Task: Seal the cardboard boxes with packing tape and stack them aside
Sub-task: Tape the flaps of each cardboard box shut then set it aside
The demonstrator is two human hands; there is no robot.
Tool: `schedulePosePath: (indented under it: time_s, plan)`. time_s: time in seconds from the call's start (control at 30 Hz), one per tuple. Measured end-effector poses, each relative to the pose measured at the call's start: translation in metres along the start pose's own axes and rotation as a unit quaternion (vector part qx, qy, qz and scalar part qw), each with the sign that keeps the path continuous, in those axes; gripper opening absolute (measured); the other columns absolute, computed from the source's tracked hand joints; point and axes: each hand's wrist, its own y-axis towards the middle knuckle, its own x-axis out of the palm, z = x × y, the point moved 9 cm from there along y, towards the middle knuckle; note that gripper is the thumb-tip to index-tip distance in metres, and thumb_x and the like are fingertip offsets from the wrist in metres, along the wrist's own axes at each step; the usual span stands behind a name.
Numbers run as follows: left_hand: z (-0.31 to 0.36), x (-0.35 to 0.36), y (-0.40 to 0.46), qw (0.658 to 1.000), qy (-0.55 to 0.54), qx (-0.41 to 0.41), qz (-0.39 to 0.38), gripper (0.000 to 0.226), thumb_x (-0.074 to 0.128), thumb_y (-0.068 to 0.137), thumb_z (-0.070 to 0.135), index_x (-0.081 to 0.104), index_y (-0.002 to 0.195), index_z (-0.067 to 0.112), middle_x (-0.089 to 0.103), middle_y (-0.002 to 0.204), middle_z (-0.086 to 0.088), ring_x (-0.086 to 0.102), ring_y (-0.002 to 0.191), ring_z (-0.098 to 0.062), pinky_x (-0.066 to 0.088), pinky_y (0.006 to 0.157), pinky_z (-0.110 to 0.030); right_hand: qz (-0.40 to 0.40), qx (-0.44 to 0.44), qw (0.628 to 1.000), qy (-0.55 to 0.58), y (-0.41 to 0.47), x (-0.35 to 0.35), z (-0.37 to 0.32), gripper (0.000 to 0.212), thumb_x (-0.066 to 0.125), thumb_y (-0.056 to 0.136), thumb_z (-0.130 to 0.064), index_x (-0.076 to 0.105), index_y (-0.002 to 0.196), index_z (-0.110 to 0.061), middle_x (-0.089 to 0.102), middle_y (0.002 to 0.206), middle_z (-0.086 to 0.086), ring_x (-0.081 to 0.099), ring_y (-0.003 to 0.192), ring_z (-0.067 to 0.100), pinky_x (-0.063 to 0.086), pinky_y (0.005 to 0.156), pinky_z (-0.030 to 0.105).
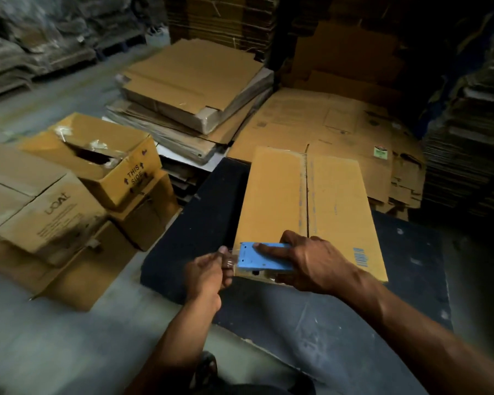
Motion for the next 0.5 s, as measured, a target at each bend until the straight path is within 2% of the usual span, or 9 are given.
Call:
schedulePosePath:
  time_s: [0.1, 0.17, 0.27, 0.37, 0.5]
  plan:
    - [-0.003, -0.022, 0.026, 0.999, -0.009, -0.023, 0.029, 0.022, 0.073, 0.095, 0.024, 0.075, 0.098, 0.002, 0.072, 0.075, -0.008, 0.059, 0.058, -0.011, 0.048, 0.048, -0.023, -0.04, 0.019, 0.999, -0.019, -0.002, -0.001, 0.021, 0.073, 0.05, 0.097, -0.066, 0.009, 0.158, -0.057, 0.048, 0.119, 0.003, 0.059, 0.091, 0.026, 0.05, 0.085, 0.037]
    - [-0.005, -0.024, 0.038, 0.999, 0.014, -0.031, 0.014, 0.021, 0.074, 0.095, 0.023, 0.075, 0.098, 0.002, 0.073, 0.076, -0.007, 0.058, 0.059, -0.012, 0.048, 0.05, -0.024, -0.066, 0.028, 0.997, -0.036, -0.002, 0.001, 0.027, 0.075, 0.052, 0.097, -0.064, 0.009, 0.158, -0.056, 0.049, 0.121, 0.003, 0.059, 0.095, 0.024, 0.048, 0.088, 0.035]
    - [-0.011, -0.011, 0.044, 0.999, 0.014, -0.04, -0.003, 0.021, 0.079, 0.092, 0.024, 0.075, 0.095, 0.004, 0.078, 0.085, -0.009, 0.057, 0.058, -0.012, 0.046, 0.048, -0.025, -0.089, 0.032, 0.993, -0.064, 0.002, 0.012, 0.032, 0.075, 0.055, 0.097, -0.061, 0.013, 0.159, -0.054, 0.049, 0.123, 0.003, 0.059, 0.1, 0.025, 0.044, 0.088, 0.036]
    - [-0.018, 0.001, 0.045, 0.999, 0.012, -0.035, -0.005, 0.022, 0.086, 0.084, 0.019, 0.075, 0.09, 0.001, 0.077, 0.081, -0.013, 0.053, 0.052, -0.012, 0.042, 0.045, -0.025, -0.096, 0.047, 0.991, -0.085, 0.004, 0.02, 0.038, 0.078, 0.06, 0.096, -0.058, 0.015, 0.159, -0.053, 0.047, 0.123, 0.001, 0.057, 0.107, 0.025, 0.042, 0.089, 0.037]
    - [-0.022, 0.005, 0.052, 1.0, 0.009, -0.009, 0.013, 0.018, 0.084, 0.086, 0.019, 0.075, 0.086, 0.003, 0.076, 0.077, -0.012, 0.055, 0.052, -0.014, 0.042, 0.045, -0.025, -0.093, 0.067, 0.99, -0.083, 0.002, 0.027, 0.04, 0.078, 0.062, 0.096, -0.056, 0.016, 0.159, -0.053, 0.047, 0.121, 0.0, 0.058, 0.107, 0.024, 0.044, 0.091, 0.038]
